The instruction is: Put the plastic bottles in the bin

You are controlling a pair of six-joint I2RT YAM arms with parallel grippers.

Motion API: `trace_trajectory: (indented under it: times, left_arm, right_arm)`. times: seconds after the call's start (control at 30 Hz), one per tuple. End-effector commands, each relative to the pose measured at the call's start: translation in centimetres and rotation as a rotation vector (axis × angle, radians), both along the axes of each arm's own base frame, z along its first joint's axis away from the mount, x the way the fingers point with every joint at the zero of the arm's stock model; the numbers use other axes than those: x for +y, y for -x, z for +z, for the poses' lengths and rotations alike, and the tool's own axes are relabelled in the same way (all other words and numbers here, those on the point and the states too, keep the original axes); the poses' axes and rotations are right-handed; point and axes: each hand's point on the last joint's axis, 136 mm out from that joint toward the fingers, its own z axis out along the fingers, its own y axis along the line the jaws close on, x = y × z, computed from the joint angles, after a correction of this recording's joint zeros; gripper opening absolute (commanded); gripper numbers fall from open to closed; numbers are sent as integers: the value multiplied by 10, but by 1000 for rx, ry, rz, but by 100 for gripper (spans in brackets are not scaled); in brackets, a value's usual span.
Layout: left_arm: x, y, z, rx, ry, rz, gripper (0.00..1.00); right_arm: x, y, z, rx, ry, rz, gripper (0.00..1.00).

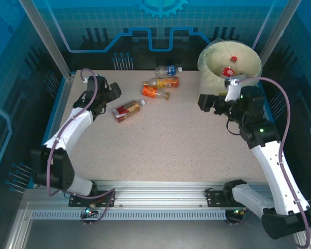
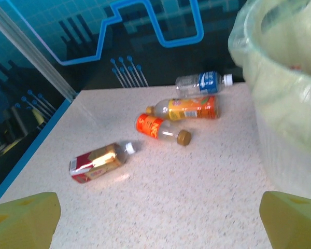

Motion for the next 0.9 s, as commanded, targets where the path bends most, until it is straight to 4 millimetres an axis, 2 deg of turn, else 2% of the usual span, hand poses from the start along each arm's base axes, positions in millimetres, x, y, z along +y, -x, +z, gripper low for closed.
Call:
trace_trajectory:
  times: [0.0,0.17,0.33,0.47,0.57,0.67,0.87]
  left_arm:
    - [-4,-15,-6,24,20,-134,99]
    - [-4,-32,-24,66,-17,-272,99]
    - [-8,-49,-40,104,39,-346,99]
    - [-29,-62,-56,128,147,-437,99]
    - [-43,-63,-68,154,236,-473,99]
    - [-44,-61,-82,177,276,-448,99]
    - [-58,-51,-94,194,386,-466,99]
  right_arm:
    - [10,14,-1,5,-54,36,100]
    - [11,25,-7,15,-59,46,100]
    - [11,28,-3,8,-63,43,100]
    - [11,31,1,-4,-67,41,100]
    - [9,35,2,-3,-61,36,100]
    - [5,38,1,-7,-49,20,100]
    - [2,42,0,-12,-45,10,100]
